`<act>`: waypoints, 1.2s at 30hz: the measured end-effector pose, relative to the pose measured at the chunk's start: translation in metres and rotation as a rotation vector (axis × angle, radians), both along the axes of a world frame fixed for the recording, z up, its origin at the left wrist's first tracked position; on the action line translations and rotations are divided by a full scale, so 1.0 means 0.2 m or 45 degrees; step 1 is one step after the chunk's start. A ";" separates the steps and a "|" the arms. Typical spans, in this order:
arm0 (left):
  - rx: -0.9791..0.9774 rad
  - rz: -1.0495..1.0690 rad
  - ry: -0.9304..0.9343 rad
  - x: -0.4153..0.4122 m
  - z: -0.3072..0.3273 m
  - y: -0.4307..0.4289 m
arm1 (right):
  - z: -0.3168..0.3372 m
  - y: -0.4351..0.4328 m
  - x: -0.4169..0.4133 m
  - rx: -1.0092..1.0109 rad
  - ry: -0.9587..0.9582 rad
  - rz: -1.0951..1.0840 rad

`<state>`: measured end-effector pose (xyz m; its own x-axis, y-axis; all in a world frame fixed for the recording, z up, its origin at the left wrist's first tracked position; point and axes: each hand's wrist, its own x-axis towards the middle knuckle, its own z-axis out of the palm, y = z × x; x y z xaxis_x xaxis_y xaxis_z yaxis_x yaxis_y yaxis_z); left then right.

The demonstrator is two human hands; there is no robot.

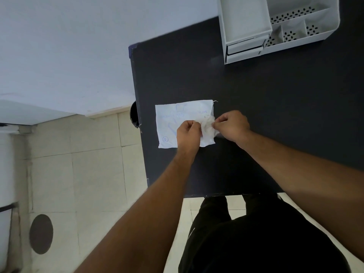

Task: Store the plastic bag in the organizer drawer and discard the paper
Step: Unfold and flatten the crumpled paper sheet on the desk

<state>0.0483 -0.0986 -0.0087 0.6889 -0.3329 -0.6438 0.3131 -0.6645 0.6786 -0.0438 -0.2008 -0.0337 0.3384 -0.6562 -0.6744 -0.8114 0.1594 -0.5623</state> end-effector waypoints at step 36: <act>0.164 -0.963 -0.407 0.02 -0.09 0.00 | 0.01 0.00 -0.08 -0.008 -0.334 -0.548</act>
<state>0.0516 -0.0993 -0.0261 0.4650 -0.7166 -0.5199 -0.4445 -0.6968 0.5629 -0.0589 -0.2005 -0.0327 0.1939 -0.7771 -0.5988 -0.5042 0.4447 -0.7403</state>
